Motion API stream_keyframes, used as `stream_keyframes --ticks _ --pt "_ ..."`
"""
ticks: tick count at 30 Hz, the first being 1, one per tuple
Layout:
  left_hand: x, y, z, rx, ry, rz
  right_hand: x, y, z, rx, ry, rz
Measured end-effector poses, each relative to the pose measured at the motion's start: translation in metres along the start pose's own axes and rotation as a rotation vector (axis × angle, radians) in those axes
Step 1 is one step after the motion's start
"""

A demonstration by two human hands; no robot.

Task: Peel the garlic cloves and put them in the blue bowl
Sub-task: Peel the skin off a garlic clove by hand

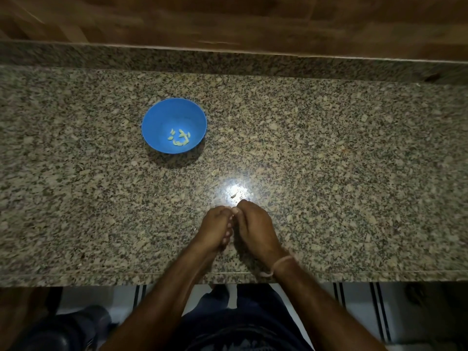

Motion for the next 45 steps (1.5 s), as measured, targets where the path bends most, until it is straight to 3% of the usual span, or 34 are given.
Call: stream_keyframes --ticks 2,5,7,9,10,11,12,14,15,16,20,21,24,26,28,29,31,33,35,36,38,40,42,45 --pt "-0.001 -0.004 0.001 -0.047 0.043 0.057 -0.003 0.000 -0.002 0.014 0.074 0.068" --pt "0.013 0.000 0.011 0.094 -0.170 -0.382 -0.006 0.007 -0.006 0.032 0.094 0.060" --pt "0.019 0.000 0.018 0.155 -0.282 -0.580 -0.001 0.004 -0.006 -0.043 0.002 -0.241" --pt "0.020 -0.001 0.018 0.174 -0.333 -0.660 0.007 -0.006 -0.005 -0.184 -0.186 -0.743" --pt "0.021 -0.001 0.017 0.179 -0.346 -0.681 0.008 -0.011 -0.003 -0.219 -0.235 -0.845" --pt "0.021 0.000 0.016 0.184 -0.355 -0.670 0.006 -0.010 -0.002 -0.204 -0.221 -0.804" --pt "0.020 0.000 0.014 0.176 -0.328 -0.666 0.007 -0.007 -0.004 -0.152 -0.132 -0.595" --pt "0.012 0.000 0.008 0.091 -0.201 -0.443 0.005 0.001 -0.001 -0.036 -0.009 -0.156" --pt "0.010 -0.004 0.009 0.049 -0.166 -0.309 0.005 0.005 -0.001 -0.010 0.024 -0.111" --pt "0.011 -0.007 0.011 0.040 -0.163 -0.252 0.005 0.007 -0.002 -0.020 0.032 -0.191" --pt "0.025 -0.007 0.023 0.190 -0.318 -0.561 0.005 -0.009 -0.004 -0.217 -0.225 -0.885" --pt "0.026 -0.005 0.022 0.202 -0.318 -0.574 0.003 -0.009 -0.002 -0.194 -0.214 -0.887" --pt "0.011 -0.004 0.005 0.054 -0.076 -0.134 -0.001 0.005 -0.001 0.049 0.025 -0.276" --pt "0.009 -0.010 0.005 -0.002 -0.015 0.007 -0.006 0.012 0.000 0.111 0.081 -0.105" --pt "0.017 -0.007 0.008 0.117 -0.229 -0.364 -0.002 0.007 -0.003 0.086 0.014 -0.294" --pt "0.021 -0.005 0.012 0.179 -0.324 -0.547 0.004 0.000 -0.004 0.033 -0.062 -0.548" --pt "0.027 -0.004 0.018 0.192 -0.420 -0.651 0.004 -0.012 0.000 -0.053 -0.215 -0.890" --pt "0.021 -0.001 0.010 0.125 -0.319 -0.423 0.001 -0.005 0.000 -0.009 -0.130 -0.697" --pt "0.007 -0.005 0.001 0.007 -0.054 -0.010 -0.003 0.004 0.000 0.072 0.031 -0.304" --pt "0.003 -0.007 0.002 -0.014 0.035 0.077 -0.004 0.006 -0.002 0.090 0.082 -0.182" --pt "0.011 -0.005 0.006 0.035 -0.080 -0.122 -0.008 0.009 -0.001 0.122 0.119 -0.149" --pt "0.022 0.002 0.013 0.187 -0.270 -0.469 0.002 0.011 -0.001 0.128 0.052 -0.368" --pt "0.028 0.004 0.017 0.256 -0.349 -0.567 0.011 0.010 0.001 0.080 -0.005 -0.574" --pt "0.028 0.005 0.016 0.302 -0.331 -0.587 0.013 0.012 0.002 0.033 -0.009 -0.660"
Point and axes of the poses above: each hand's wrist, its own z-axis away from the middle knuckle, its own y-axis out of the back of the hand, x = y × z, the point moved 6 cm from there along -z, towards the middle knuckle, and after that the axes turned 14 degrees about -x, right-handed, at the moved point
